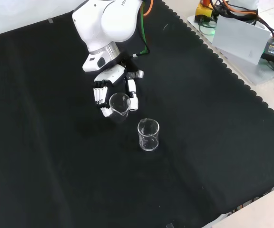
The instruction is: Place the beaker back on the table.
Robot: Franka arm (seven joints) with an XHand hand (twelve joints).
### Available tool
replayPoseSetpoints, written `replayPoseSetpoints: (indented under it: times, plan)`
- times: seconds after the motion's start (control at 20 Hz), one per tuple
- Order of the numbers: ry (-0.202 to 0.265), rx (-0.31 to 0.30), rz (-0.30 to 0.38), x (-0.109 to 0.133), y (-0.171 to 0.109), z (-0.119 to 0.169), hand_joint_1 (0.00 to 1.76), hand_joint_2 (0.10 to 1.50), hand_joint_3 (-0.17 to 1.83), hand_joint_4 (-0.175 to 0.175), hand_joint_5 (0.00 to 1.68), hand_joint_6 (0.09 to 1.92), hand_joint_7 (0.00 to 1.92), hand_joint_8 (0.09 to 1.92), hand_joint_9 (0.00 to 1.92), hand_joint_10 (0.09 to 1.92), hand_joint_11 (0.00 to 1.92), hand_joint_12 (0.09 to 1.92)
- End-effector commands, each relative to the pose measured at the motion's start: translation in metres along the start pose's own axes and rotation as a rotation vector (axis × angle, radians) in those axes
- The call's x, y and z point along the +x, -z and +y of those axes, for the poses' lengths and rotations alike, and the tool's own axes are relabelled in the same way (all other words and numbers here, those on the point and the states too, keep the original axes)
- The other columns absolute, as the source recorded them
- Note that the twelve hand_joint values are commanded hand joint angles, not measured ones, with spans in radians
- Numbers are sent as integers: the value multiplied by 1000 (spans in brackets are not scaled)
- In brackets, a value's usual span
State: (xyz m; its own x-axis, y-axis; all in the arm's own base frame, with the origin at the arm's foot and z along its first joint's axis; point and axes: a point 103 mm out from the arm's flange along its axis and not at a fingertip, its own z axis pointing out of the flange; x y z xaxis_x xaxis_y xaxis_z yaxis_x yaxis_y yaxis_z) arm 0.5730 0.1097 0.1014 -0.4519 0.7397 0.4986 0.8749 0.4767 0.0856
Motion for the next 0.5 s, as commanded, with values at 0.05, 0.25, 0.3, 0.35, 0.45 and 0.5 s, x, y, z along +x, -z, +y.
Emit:
replayPoseSetpoints:
  times: [0.05, 0.25, 0.3, 0.35, 0.45, 0.5]
  plan:
    - [-12, -29, 17, -6, -9, 1, 1273, 1160, -175, -175, 1016, 984, 1072, 969, 1354, 1058, 1048, 944]
    - [-19, -27, 23, -12, -14, 2, 1275, 1155, -175, -175, 1027, 965, 1083, 950, 1359, 1044, 1057, 931]
    - [-21, -26, 25, -14, -15, 2, 1275, 1155, -175, -175, 1028, 964, 1084, 948, 1359, 1043, 1057, 930]
    - [-23, -24, 24, -15, -16, 2, 1275, 1154, -175, -175, 1028, 963, 1085, 947, 1359, 1042, 1057, 929]
    - [-26, -23, 29, -18, -18, 2, 1277, 1151, -175, -175, 1036, 950, 1092, 934, 1365, 1029, 1062, 919]
    - [-26, -22, 32, -19, -19, 3, 1278, 1148, -175, -175, 1041, 941, 1098, 924, 1368, 1019, 1067, 912]
